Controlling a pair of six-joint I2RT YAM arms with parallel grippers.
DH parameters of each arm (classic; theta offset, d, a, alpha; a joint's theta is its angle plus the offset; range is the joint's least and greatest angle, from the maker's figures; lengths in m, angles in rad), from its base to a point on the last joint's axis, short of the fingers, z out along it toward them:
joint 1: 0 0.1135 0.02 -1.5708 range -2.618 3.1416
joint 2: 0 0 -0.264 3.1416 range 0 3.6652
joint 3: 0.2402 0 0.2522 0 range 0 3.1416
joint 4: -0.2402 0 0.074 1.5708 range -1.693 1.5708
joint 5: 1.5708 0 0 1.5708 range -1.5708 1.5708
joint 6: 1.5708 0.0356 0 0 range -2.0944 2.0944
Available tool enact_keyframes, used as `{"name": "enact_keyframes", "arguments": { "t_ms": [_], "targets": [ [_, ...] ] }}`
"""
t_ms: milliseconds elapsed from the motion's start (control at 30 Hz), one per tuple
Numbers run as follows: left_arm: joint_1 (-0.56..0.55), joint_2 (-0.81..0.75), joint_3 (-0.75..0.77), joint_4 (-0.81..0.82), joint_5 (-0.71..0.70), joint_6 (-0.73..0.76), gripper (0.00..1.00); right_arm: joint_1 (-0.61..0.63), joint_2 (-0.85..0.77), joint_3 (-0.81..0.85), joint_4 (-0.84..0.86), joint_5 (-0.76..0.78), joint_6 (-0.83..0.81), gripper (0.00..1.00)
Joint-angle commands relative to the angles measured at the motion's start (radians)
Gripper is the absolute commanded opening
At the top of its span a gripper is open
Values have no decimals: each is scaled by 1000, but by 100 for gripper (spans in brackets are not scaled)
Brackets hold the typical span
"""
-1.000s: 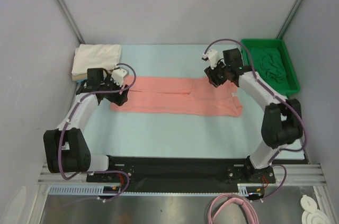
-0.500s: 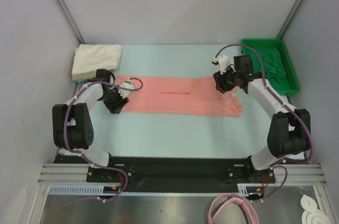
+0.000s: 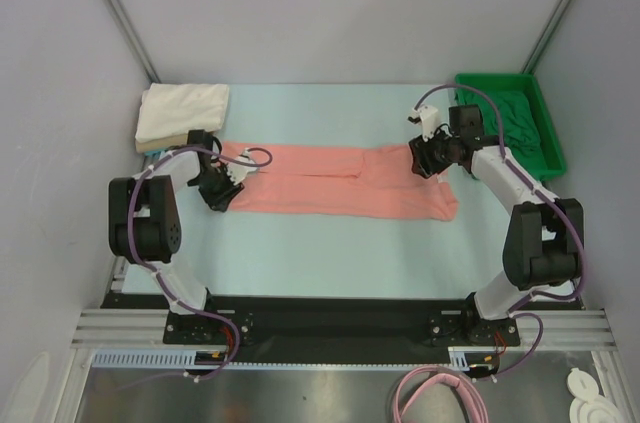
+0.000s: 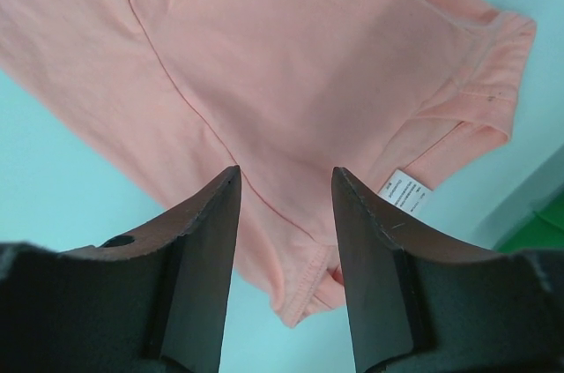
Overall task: Fold and stack the t-shirts
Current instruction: Fold the tshirt
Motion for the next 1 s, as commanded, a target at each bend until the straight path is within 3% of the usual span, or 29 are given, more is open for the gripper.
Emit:
{"name": "enact_keyframes", "arguments": {
  "t_ms": [0, 167, 300, 700, 967],
  "targets": [
    [5, 28, 20, -9, 3, 33, 42, -21, 6, -1, -13, -18, 7, 51],
    [2, 18, -34, -2, -11, 36, 15, -41, 30, 10, -45, 0, 7, 50],
    [-17, -11, -98, 27, -20, 34, 0, -32, 63, 15, -103, 38, -18, 50],
    [-169, -173, -285, -38, -11, 5, 0, -32, 243, 130, -96, 198, 56, 56],
    [-174, -199, -339, 5, -74, 14, 0, -38, 328, 211, -67, 282, 76, 57]
  ]
}}
